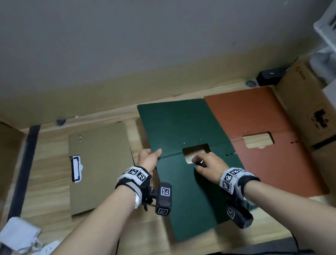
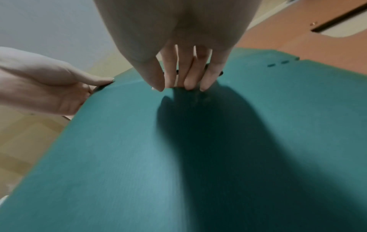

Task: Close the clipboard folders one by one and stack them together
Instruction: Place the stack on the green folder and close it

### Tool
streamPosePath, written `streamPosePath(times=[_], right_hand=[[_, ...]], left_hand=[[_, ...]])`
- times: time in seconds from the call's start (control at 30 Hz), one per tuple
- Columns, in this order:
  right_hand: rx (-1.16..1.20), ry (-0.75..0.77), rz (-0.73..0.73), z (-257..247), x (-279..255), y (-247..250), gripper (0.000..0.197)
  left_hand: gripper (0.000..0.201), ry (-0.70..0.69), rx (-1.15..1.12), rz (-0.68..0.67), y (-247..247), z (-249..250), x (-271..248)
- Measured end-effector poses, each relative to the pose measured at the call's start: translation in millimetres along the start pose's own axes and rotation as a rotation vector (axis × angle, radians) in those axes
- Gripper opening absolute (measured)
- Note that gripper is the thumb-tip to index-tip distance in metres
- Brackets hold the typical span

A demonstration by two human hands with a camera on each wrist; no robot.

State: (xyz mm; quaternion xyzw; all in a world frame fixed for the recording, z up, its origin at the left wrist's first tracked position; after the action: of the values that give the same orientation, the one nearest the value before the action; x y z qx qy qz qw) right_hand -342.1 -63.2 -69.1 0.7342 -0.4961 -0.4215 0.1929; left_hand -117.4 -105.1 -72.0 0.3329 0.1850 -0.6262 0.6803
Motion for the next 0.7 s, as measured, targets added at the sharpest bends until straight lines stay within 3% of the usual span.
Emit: streamPosePath(times=[0.07, 0.13, 0.3, 0.43, 0.57, 0.7], right_hand=[[0.006, 0.030, -0.024, -11, -3, 13, 0.024], [-0.003, 0.064, -0.006, -23, -5, 29, 0.020], [-0.043, 0.125, 0.117, -49, -11, 91, 0.025], [-0.125, 0.186, 0.293, -81, -24, 161, 0.034], [-0.197, 0.334, 0.547, -135, -48, 231, 0.062], [-0.396, 0.411, 0.778, -190, -78, 276, 0.097]], left_hand=[[0.030, -0.086, 0.055, 0.060, 5, 17, -15], [0.023, -0.165, 0.098, 0.117, 15, 39, -28], [0.024, -0.327, 0.176, 0.054, 30, 89, -37], [0.023, -0.488, 0.338, -0.009, 33, 165, -103], [0.013, -0.663, 0.694, 0.075, 40, 231, -155], [0.011, -0.830, 0.890, 0.118, 39, 279, -191]])
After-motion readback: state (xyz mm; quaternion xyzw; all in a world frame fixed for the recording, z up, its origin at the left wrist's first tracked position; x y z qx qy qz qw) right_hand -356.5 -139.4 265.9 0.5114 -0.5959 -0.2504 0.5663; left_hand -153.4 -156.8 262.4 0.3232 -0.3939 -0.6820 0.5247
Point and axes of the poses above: each hand's wrist, its own x-axis towards the middle knuckle, its own y-axis out of the back of the hand, z = x × y, the point moved 9 cm from there along x, towards the middle knuckle, and after that the axes turned 3 degrees about -z, right-handed, at the moved point
